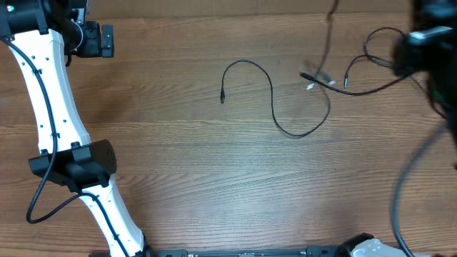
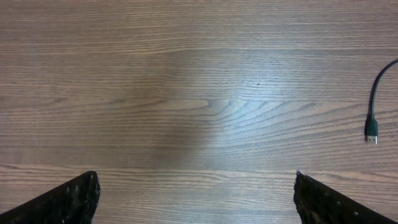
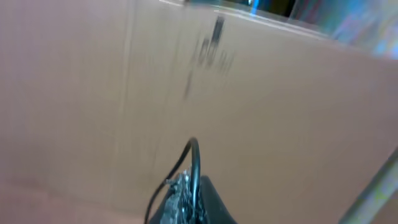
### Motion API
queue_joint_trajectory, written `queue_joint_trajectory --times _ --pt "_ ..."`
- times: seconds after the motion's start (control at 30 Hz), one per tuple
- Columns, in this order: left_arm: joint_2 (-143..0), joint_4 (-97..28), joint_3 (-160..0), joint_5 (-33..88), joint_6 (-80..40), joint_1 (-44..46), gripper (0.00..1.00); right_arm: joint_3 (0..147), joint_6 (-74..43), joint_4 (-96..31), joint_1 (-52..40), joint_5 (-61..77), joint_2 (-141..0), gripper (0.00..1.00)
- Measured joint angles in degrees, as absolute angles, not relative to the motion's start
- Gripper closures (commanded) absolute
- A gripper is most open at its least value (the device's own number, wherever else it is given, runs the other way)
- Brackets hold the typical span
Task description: Untangle cables
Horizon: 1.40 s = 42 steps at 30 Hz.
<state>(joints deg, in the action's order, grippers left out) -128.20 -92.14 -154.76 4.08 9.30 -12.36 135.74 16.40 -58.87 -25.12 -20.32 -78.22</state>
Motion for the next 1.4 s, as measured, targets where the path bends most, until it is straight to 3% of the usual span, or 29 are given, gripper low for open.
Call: queue_joint_trajectory --times 0.2,0.5,0.7,1.0,1.4 --pt "-128.2 -92.1 -154.8 4.1 9.3 -12.4 0.01 136.2 17.9 -61.6 -25.1 -12.2 -73.2 0.96" --pt "-128.2 -92.1 -154.8 4.1 9.3 -12.4 0.00 136.8 19.7 -80.9 -25.1 -1.5 -78.4 0.96" --pt "-128.2 -92.1 -154.8 4.1 9.3 -12.4 0.00 135.6 20.8 -83.7 -25.1 -14.1 -84.2 0.96" --pt "-128.2 -92.1 -154.8 4.1 9.3 -12.4 0.01 135.6 25.5 -79.1 -25.1 -40.7 -80.8 0.96" --pt "-128.2 -92.1 -154.8 4.1 9.3 -12.4 0.00 135.7 28.9 -68.2 -25.1 -46.0 -79.4 0.96"
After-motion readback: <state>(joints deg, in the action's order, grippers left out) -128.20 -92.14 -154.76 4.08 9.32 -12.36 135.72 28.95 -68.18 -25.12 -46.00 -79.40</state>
